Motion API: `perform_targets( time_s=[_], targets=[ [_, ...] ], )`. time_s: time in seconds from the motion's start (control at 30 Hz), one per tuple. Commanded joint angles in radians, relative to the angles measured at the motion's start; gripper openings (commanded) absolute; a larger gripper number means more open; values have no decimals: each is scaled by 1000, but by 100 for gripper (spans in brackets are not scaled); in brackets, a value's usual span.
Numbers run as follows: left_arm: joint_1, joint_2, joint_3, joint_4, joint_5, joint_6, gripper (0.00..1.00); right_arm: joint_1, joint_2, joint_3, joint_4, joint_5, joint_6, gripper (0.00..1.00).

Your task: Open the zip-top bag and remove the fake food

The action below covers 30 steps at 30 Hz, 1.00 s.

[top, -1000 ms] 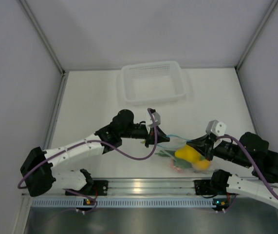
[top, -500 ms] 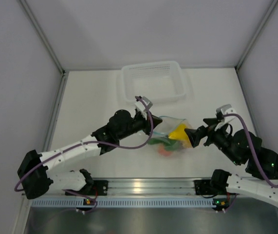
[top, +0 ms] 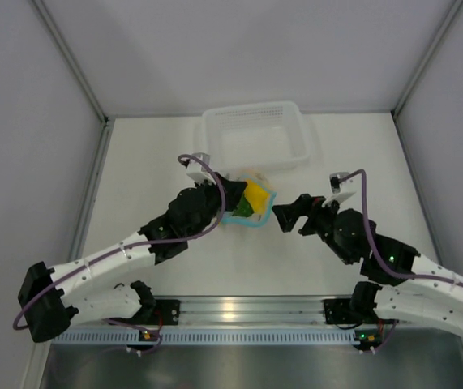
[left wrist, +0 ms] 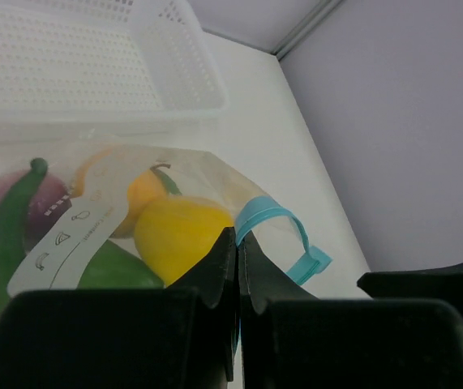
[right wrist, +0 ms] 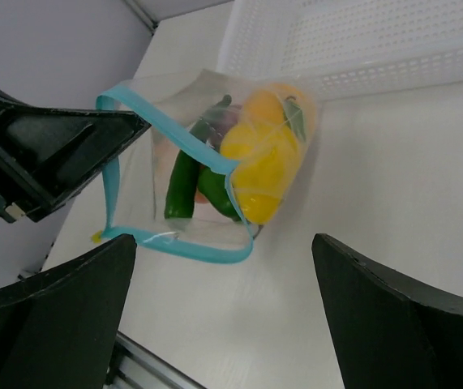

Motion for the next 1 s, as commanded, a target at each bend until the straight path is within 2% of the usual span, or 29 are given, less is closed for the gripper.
perform_targets(
  time_s=[0.0,0.17,0.3,0.4,0.6,0.7,0.87,0.9,0.97],
  targets=[
    [-16,-7,-45,42,-103,-184,0,14,72,-44,178,42,163,90],
    [-62,-22,-103,59,-284,-281,0,12,180,-121,240,94,306,86],
    [-131,-44,-128,68,-383,-304,0,14,206,-212,307,66,370,71],
    [-160,-42,-140,84,-410,-311,0,14,217,-265,408,45,377,59],
    [-191,-30,-149,93,-434,-350,0,12,275,-276,464,79,352,54],
    [-200,-18,-145,93,-450,-353,0,12,316,-281,519,59,329,45],
    [-213,-30,-145,93,-486,-353,0,3,399,-285,583,28,320,37],
    [-214,-31,-145,91,-497,-344,0,0,404,-291,593,14,306,25],
    [-217,-37,-145,91,-535,-296,0,-12,401,-299,576,-3,283,11]
  ],
)
